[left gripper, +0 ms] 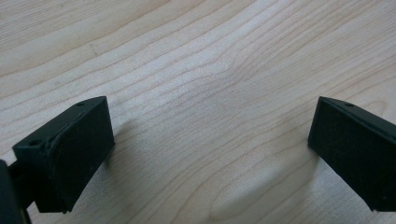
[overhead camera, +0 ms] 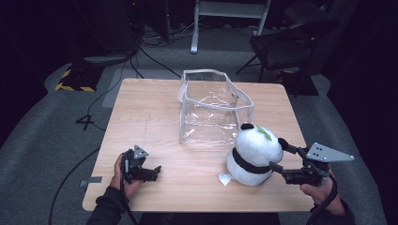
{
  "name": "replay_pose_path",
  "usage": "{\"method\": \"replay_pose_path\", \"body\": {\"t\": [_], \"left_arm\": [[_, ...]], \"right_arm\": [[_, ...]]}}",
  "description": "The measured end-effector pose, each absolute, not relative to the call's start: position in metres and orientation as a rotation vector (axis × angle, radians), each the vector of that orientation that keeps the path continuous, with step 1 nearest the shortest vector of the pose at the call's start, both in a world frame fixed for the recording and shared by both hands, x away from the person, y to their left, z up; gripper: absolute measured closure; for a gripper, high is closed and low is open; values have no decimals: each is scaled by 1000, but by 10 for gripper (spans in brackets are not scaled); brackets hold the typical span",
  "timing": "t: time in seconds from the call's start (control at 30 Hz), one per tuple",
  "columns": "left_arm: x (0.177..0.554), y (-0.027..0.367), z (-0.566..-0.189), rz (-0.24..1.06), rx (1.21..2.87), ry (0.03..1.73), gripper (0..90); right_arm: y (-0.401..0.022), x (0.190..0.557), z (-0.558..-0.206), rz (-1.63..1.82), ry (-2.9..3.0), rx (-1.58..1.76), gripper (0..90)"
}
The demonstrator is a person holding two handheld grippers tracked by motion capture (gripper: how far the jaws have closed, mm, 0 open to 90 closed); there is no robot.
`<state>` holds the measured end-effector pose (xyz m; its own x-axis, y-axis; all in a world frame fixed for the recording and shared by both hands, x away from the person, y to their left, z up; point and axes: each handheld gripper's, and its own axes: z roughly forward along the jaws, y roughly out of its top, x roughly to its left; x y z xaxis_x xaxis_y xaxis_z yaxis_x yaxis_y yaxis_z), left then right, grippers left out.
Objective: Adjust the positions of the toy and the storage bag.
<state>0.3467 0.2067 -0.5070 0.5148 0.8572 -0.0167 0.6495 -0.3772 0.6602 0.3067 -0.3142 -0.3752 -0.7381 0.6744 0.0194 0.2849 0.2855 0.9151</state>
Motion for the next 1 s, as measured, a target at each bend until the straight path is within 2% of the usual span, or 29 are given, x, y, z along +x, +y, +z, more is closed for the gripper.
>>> {"method": "replay_pose_path", "body": {"t": [0.33, 0.77, 0.9, 0.93, 1.0], "left_arm": [[347, 207, -507, 440, 2146, 1223, 4], [346, 206, -507, 429, 2150, 1211, 4], [346, 206, -507, 429, 2153, 1209, 4], [346, 206, -507, 428, 2153, 1209, 4], [346, 206, -507, 426, 2149, 1213, 4]], "right_arm": [[-305, 315, -383, 1361, 2155, 943, 151], [-304, 333, -397, 1465, 2195, 1032, 67], [-302, 333, -398, 1448, 2195, 1011, 102], [-301, 333, -399, 1455, 2182, 1004, 152], [-301, 332, -400, 1458, 2179, 999, 156]]}}
